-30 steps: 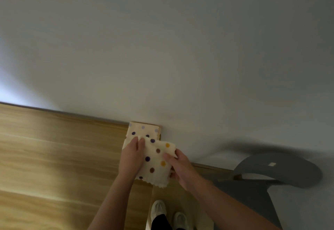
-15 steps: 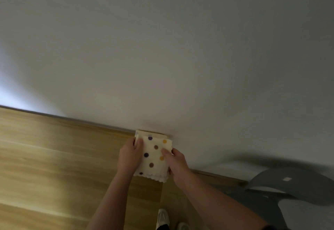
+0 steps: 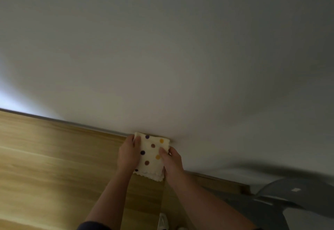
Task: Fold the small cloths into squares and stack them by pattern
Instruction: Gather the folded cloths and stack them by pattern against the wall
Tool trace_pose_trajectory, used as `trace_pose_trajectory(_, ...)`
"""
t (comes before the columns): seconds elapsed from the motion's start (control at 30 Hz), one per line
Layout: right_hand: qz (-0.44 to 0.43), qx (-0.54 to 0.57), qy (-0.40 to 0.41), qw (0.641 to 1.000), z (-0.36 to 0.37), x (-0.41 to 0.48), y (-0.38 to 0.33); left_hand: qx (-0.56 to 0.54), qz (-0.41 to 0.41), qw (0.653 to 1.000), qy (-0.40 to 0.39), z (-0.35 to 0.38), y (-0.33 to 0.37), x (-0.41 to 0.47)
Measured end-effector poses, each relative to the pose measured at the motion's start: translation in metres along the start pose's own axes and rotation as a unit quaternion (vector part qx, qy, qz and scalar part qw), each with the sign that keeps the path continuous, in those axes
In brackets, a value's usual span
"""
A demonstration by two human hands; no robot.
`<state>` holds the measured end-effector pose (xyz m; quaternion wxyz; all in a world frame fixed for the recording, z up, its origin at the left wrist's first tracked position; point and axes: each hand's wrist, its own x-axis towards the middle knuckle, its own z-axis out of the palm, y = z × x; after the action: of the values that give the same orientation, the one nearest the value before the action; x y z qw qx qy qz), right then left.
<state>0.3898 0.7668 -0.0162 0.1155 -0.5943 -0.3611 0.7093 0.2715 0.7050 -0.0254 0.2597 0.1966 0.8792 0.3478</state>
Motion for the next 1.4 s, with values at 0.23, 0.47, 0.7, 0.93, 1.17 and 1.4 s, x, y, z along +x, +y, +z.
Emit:
trace_pose_trajectory(0.23,-0.005,-0.065,0.054,0.996,0.007,0.008,-0.008,0.048,-0.016,0.998,0.042,0.012,0.001,0.003)
trace_pose_trajectory(0.47,-0.320,-0.422,0.140,0.837,-0.030,-0.017,0.003,0.208,0.262,0.932,0.137,-0.002,-0.015,-0.026)
trace_pose_trajectory(0.7,-0.504,-0.615,0.037,0.605,-0.018,-0.001,0.013,0.300,0.314,0.901,-0.003,-0.007,-0.031,-0.022)
trace_pose_trajectory(0.93,-0.376,-0.700,-0.005,0.608,-0.018,0.019,0.024,0.383,0.251,0.885,-0.089,-0.004,-0.039,-0.015)
trace_pose_trajectory(1.17,-0.357,-0.665,-0.053,0.654,-0.031,-0.013,0.007,0.334,0.231,0.912,-0.055,-0.008,-0.030,-0.031)
trace_pose_trajectory(1.4,-0.386,-0.540,-0.002,0.748,-0.098,-0.072,0.014,0.229,0.201,0.952,-0.015,-0.015,-0.006,-0.117)
